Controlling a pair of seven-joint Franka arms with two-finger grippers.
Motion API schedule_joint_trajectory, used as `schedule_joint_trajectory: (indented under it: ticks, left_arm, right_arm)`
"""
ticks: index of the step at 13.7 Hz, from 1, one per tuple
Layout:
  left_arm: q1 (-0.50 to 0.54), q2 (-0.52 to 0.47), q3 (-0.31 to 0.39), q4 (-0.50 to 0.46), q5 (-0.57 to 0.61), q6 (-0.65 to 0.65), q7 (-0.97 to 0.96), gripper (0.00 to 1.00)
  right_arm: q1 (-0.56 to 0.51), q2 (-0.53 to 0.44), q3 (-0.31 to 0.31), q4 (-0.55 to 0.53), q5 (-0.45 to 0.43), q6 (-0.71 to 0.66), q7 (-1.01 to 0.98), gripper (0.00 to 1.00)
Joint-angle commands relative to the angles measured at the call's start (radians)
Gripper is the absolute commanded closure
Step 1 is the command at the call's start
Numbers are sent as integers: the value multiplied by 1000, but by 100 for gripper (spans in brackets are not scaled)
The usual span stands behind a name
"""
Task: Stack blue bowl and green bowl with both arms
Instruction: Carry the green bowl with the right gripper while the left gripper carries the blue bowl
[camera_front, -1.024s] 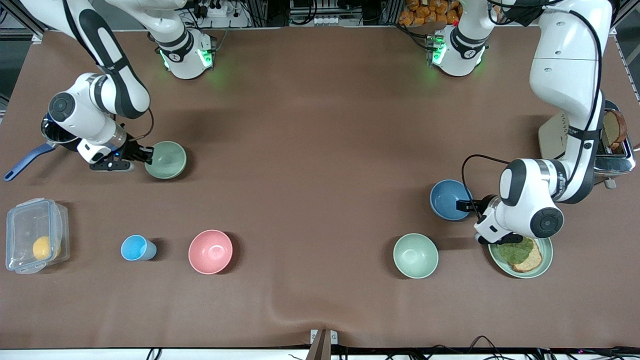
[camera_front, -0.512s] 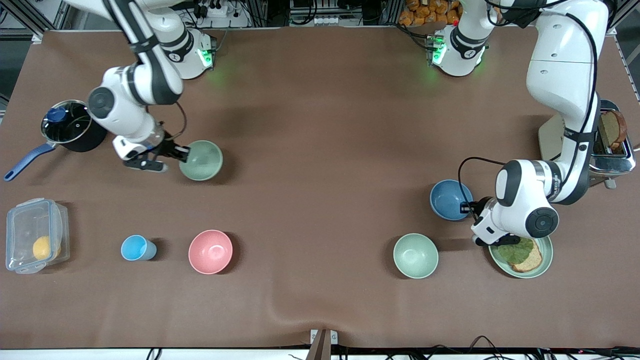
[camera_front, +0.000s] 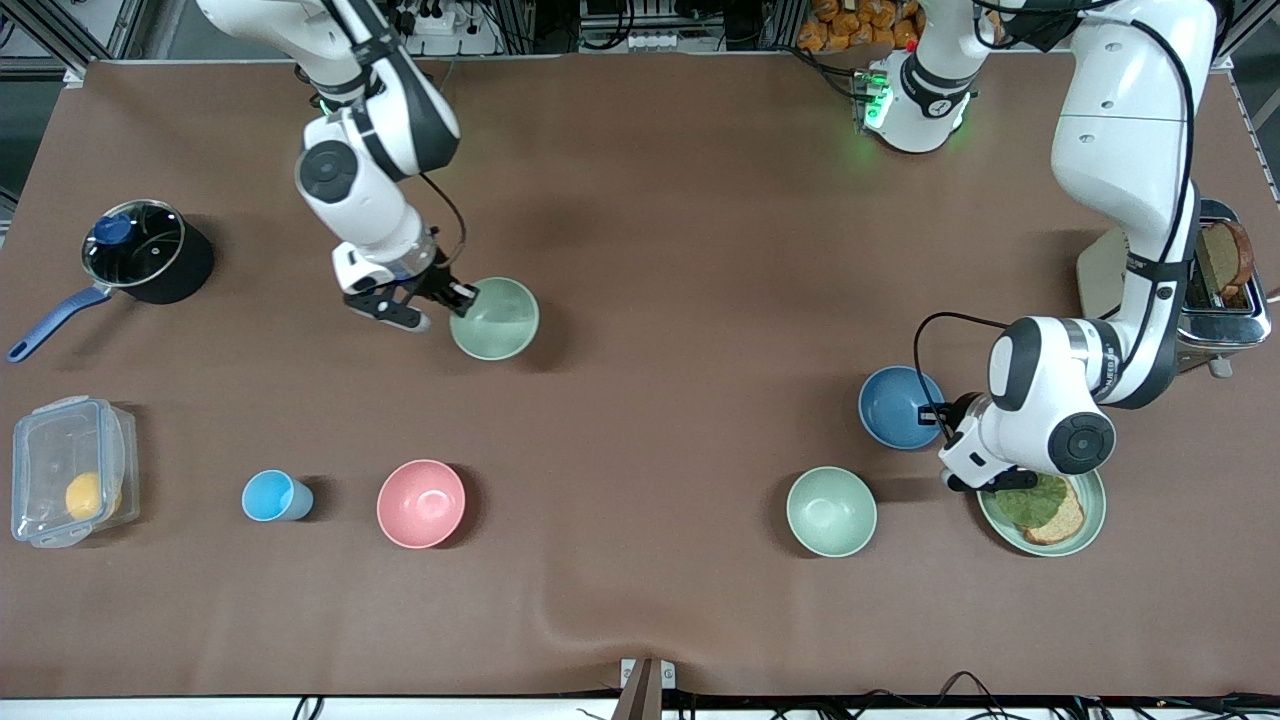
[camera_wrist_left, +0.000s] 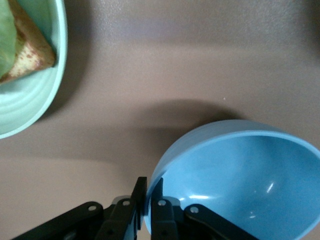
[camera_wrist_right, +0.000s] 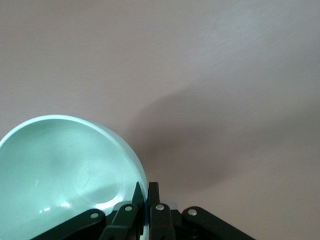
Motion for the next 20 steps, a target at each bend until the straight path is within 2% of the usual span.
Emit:
schedule_joint_trajectory:
  ticks: [1, 3, 6, 8, 13, 15, 18, 20]
  left_arm:
    - [3, -52, 1, 1, 8, 13, -22, 100]
    - [6, -124, -2, -1, -34, 1, -17, 100]
    - [8, -201, -2, -1, -138, -45, -19, 100]
    - [-6, -234, -10, -2, -155, -82, -48, 100]
    - [-14, -228, -221, -20, -164, -61, -262, 100]
    - [-5, -234, -281, -43, -166, -33, -324, 100]
    - [5, -317, -304, -184, -255, 100, -335, 100]
    - [-5, -345, -307, -231, -266, 139, -339, 100]
  right_arm:
    - [91, 104, -9, 81, 13, 58, 156, 100]
    - [138, 145, -9, 106, 13, 107, 244, 100]
    - [220, 213, -11, 184, 12, 109, 368, 100]
    - [258, 265, -11, 245, 10, 107, 435, 100]
    - [329, 354, -15, 307, 1, 112, 535, 100]
    - [332, 369, -15, 320, -2, 112, 554, 100]
    - [341, 391, -15, 322, -2, 112, 560, 100]
    - [343, 400, -15, 327, -2, 112, 569, 100]
